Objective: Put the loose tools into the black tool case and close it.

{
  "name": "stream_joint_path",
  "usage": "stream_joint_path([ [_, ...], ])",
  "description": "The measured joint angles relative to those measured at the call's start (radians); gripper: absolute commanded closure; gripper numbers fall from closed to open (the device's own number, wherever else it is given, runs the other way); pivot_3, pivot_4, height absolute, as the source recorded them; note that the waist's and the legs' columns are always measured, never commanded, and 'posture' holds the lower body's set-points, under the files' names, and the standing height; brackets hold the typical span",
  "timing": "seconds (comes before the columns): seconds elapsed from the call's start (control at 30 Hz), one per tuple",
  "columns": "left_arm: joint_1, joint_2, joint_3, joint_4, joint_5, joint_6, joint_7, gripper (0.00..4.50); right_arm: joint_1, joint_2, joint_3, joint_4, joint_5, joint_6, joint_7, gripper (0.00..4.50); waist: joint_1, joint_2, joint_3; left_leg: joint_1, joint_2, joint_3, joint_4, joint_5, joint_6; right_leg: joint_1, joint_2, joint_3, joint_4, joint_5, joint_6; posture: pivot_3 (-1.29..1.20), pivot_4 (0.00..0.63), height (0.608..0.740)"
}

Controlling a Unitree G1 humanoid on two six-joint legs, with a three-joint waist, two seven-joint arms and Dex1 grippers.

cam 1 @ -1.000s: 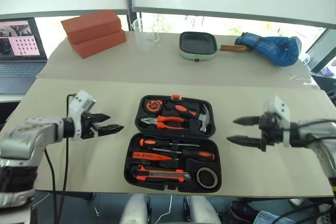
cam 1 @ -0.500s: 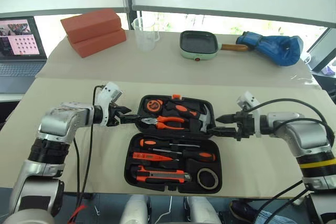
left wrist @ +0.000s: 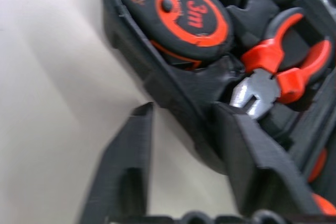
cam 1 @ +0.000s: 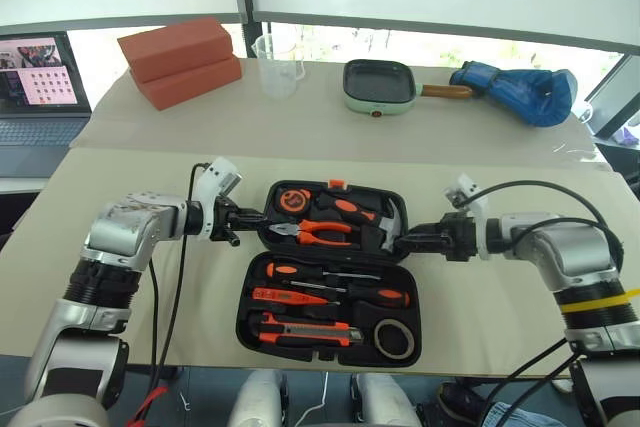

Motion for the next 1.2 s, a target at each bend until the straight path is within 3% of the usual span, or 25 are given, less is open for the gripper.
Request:
stream_joint_path([
  [0.13, 0.011, 0.001, 0.015, -0.002, 0.000, 0.004, 0.003, 4.50, -0.007, 0.002, -0.007, 0.002, 0.002, 0.010, -0.001, 4.19, -0.002, 0.000, 0.000, 0.002, 0.000, 0.000, 0.000, 0.000, 0.000, 0.002, 0.001, 0.000, 0.001, 0.000, 0.000, 0.00, 0.150, 0.740],
  [0.2, 0.016, 0.001, 0.022, -0.007, 0.000, 0.008, 0.007, 4.50, -0.007, 0.011, -0.015, 0.001, 0.005, 0.020, -0.004, 4.48, -0.005, 0.000, 0.000, 0.002, 0.000, -0.001, 0.000, 0.001, -0.001, 0.002, 0.001, 0.000, 0.001, 0.001, 0.000, 0.00, 0.150, 0.740],
  [0.57, 0.136, -0.038, 0.171, -0.156, -0.049, 0.015, 0.060, 4.50, 0.074, 0.064, -0.139, -0.167, 0.023, 0.038, -0.138, 4.48, -0.011, 0.000, 0.000, -0.006, 0.000, -0.005, 0.000, 0.002, -0.001, -0.005, -0.001, 0.000, 0.000, 0.003, 0.000, 0.00, 0.150, 0.740],
  [0.77, 0.223, -0.122, 0.234, -0.250, -0.019, -0.137, 0.158, 4.50, 0.123, 0.134, -0.226, -0.293, 0.010, -0.026, -0.263, 4.48, -0.006, 0.000, 0.000, -0.007, 0.000, -0.006, 0.000, 0.002, -0.001, -0.006, -0.001, 0.000, -0.001, 0.003, 0.001, 0.00, 0.150, 0.740],
  [1.2, 0.358, -0.237, 0.137, -0.297, 0.294, -0.679, 0.367, 4.50, 0.300, 0.135, -0.105, -0.247, -0.376, -0.762, -0.375, 4.48, 0.001, 0.000, 0.000, -0.007, -0.001, -0.003, 0.000, 0.002, 0.000, -0.005, -0.001, 0.000, -0.002, 0.003, 0.001, 0.00, 0.150, 0.740],
])
